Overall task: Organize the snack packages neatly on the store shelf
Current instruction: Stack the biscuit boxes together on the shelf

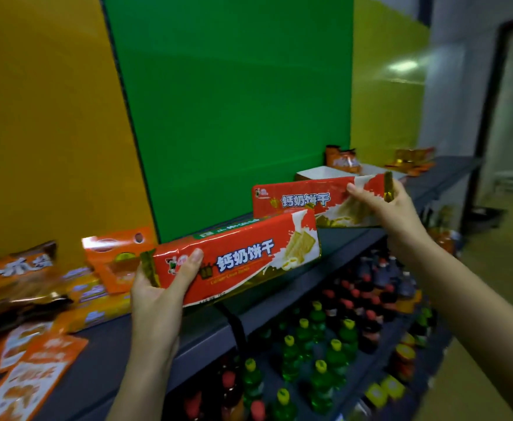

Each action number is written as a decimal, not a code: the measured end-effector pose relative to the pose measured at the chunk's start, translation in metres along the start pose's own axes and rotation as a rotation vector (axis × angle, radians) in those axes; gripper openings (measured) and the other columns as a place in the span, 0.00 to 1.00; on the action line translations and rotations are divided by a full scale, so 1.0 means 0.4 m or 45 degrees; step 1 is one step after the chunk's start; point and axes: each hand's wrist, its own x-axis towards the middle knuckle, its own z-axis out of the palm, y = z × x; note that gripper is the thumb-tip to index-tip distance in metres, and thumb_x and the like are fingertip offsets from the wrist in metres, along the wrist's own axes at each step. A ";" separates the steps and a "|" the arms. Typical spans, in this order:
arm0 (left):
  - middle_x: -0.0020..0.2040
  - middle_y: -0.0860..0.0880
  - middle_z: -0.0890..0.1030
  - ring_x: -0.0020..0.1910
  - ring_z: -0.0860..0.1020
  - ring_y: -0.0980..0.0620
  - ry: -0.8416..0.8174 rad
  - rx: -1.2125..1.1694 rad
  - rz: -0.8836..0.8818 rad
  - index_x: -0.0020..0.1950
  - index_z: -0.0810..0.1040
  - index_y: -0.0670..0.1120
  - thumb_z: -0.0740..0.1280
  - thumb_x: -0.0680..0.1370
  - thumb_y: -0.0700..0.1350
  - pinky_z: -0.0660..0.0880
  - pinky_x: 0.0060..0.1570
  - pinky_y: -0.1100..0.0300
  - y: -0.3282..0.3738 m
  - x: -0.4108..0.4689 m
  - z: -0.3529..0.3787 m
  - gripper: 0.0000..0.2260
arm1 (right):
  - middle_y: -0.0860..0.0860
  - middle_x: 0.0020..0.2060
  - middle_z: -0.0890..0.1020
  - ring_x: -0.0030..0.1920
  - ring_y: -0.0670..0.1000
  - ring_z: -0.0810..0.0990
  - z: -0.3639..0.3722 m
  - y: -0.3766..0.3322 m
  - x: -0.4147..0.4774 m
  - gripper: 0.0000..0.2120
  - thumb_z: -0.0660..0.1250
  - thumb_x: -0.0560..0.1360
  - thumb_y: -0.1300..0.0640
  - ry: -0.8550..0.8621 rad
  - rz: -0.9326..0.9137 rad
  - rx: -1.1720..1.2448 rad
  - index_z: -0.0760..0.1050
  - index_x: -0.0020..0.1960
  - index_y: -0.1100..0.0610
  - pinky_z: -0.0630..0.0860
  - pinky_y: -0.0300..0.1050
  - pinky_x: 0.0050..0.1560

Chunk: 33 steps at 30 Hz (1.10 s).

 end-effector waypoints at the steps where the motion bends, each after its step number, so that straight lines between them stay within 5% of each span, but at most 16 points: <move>1: 0.44 0.53 0.84 0.40 0.83 0.59 -0.031 -0.014 -0.012 0.49 0.75 0.53 0.72 0.67 0.47 0.79 0.36 0.67 -0.015 -0.005 0.033 0.13 | 0.52 0.52 0.81 0.50 0.50 0.81 -0.042 -0.001 0.001 0.21 0.73 0.69 0.54 0.044 -0.007 -0.008 0.71 0.59 0.54 0.78 0.46 0.54; 7: 0.34 0.57 0.85 0.33 0.83 0.60 -0.175 -0.063 -0.053 0.47 0.76 0.48 0.72 0.68 0.44 0.77 0.31 0.70 -0.090 -0.032 0.264 0.10 | 0.54 0.55 0.81 0.54 0.53 0.81 -0.300 0.028 0.047 0.23 0.73 0.69 0.53 0.245 0.019 0.004 0.70 0.60 0.55 0.77 0.51 0.57; 15: 0.38 0.51 0.85 0.36 0.84 0.55 -0.250 -0.145 -0.142 0.47 0.76 0.49 0.73 0.64 0.49 0.81 0.35 0.62 -0.220 -0.082 0.658 0.15 | 0.47 0.45 0.78 0.45 0.47 0.79 -0.647 0.048 0.214 0.19 0.73 0.70 0.55 0.345 -0.059 -0.087 0.69 0.57 0.54 0.77 0.43 0.45; 27: 0.50 0.48 0.83 0.43 0.84 0.54 -0.337 -0.179 -0.182 0.57 0.75 0.47 0.73 0.66 0.48 0.81 0.40 0.63 -0.384 -0.103 1.147 0.21 | 0.45 0.46 0.77 0.48 0.47 0.79 -1.053 0.119 0.436 0.20 0.72 0.70 0.54 0.467 -0.132 -0.210 0.67 0.58 0.52 0.78 0.47 0.50; 33: 0.47 0.51 0.84 0.39 0.84 0.57 -0.360 -0.186 -0.191 0.55 0.76 0.50 0.73 0.62 0.51 0.79 0.35 0.66 -0.501 -0.051 1.384 0.23 | 0.44 0.46 0.77 0.50 0.48 0.78 -1.219 0.211 0.603 0.21 0.72 0.70 0.53 0.544 -0.138 -0.234 0.67 0.59 0.52 0.77 0.45 0.50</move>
